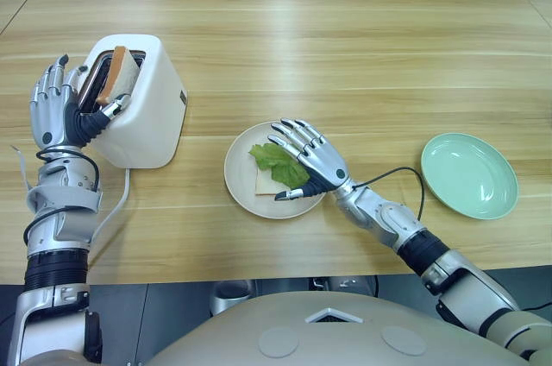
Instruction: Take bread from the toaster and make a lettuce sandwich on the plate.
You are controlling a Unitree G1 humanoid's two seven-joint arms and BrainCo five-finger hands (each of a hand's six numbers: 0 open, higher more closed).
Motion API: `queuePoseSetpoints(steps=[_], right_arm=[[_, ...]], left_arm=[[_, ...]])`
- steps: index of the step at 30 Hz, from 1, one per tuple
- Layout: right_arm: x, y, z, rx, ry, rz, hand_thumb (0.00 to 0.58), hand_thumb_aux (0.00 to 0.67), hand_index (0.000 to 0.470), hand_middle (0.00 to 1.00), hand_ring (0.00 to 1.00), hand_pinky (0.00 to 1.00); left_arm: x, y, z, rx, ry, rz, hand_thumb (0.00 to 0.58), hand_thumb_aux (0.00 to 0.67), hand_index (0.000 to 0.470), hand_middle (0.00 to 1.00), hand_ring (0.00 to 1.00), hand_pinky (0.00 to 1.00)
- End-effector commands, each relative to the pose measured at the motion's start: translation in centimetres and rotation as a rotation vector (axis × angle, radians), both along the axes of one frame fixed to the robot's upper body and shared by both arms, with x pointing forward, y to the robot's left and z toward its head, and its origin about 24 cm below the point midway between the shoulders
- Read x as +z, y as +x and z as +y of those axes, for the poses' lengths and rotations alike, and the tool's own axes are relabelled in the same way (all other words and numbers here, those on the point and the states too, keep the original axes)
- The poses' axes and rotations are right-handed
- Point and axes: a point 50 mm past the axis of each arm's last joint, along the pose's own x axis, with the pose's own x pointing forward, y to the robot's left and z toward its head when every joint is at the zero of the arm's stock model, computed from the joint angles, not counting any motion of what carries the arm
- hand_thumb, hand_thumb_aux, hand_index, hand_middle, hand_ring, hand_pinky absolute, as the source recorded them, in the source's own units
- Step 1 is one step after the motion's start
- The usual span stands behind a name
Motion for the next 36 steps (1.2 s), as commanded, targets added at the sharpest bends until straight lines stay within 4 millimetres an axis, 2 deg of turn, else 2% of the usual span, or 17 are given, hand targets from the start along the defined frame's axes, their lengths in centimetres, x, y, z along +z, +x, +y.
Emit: queuePoseSetpoints(steps=[1, 2, 7, 10, 14, 21, 23, 25, 27, 31, 33, 36], right_arm=[[1.0, -0.4, -0.8, -0.024, 0.034, -0.014, 0.000, 0.000, 0.000, 0.00, 0.00, 0.00], [1.2, -0.5, -1.1, -0.030, 0.043, -0.019, 0.000, 0.000, 0.000, 0.00, 0.00, 0.00], [2.4, -0.4, -2.7, -0.093, 0.083, -0.054, 0.000, 0.000, 0.000, 0.00, 0.00, 0.00], [3.0, -0.1, -3.4, -0.132, 0.109, -0.083, 0.000, 0.000, 0.000, 0.00, 0.00, 0.00], [3.3, 0.4, -4.2, -0.205, 0.167, -0.107, 0.000, 0.000, 0.000, 0.00, 0.00, 0.00], [1.8, 1.3, -5.9, -0.320, 0.153, -0.091, 0.000, 0.000, 0.000, 0.00, 0.00, 0.00], [1.7, 1.3, -6.1, -0.325, 0.151, -0.093, 0.000, 0.000, 0.000, 0.00, 0.00, 0.00], [1.8, 1.3, -6.2, -0.324, 0.150, -0.100, 0.000, 0.000, 0.000, 0.00, 0.00, 0.00], [2.2, 1.2, -6.4, -0.323, 0.158, -0.121, 0.000, 0.000, 0.000, 0.00, 0.00, 0.00], [3.1, 1.0, -6.4, -0.305, 0.178, -0.162, 0.000, 0.000, 0.000, 0.00, 0.00, 0.00], [4.0, 0.2, -5.9, -0.239, 0.185, -0.212, 0.000, 0.000, 0.000, 0.00, 0.00, 0.00], [4.5, -0.6, -5.3, -0.171, 0.178, -0.244, 0.000, 0.000, 0.000, 0.00, 0.00, 0.00]], left_arm=[[-1.1, 0.2, -0.1, -0.024, -0.033, 0.071, 0.580, 0.670, 0.460, 0.31, 0.31, 0.31], [-1.4, 0.1, -0.1, -0.024, -0.034, 0.083, 0.580, 0.670, 0.460, 1.00, 1.00, 1.00], [-2.3, 0.0, -0.5, -0.052, -0.048, 0.125, 0.580, 0.670, 0.460, 1.00, 1.00, 1.00], [-1.6, 0.2, -1.1, -0.076, -0.037, 0.080, 0.580, 0.670, 0.460, 1.00, 1.00, 1.00], [0.8, 0.7, -1.6, -0.093, -0.021, -0.099, 0.580, 0.670, 0.460, 1.00, 1.00, 1.00], [6.2, 1.3, -2.4, -0.128, -0.037, -0.531, 0.580, 0.670, 0.460, 1.00, 1.00, 1.00], [8.0, 0.9, -3.3, -0.179, -0.044, -0.681, 0.580, 0.670, 0.460, 1.00, 1.00, 1.00], [9.2, 0.4, -5.0, -0.296, -0.081, -0.768, 0.580, 0.670, 0.460, 1.00, 1.00, 1.00], [9.0, 0.7, -8.2, -0.518, -0.213, -0.718, 0.580, 0.670, 0.460, 1.00, 1.00, 1.00], [7.0, 1.3, -12.1, -0.800, -0.449, -0.463, 0.580, 0.670, 0.460, 1.00, 1.00, 1.00], [4.3, 1.4, -14.6, -0.944, -0.576, -0.239, 0.580, 0.670, 0.460, 1.00, 1.00, 1.00], [1.8, 1.2, -16.2, -1.027, -0.674, -0.055, 0.580, 0.670, 0.460, 1.00, 1.00, 1.00]])
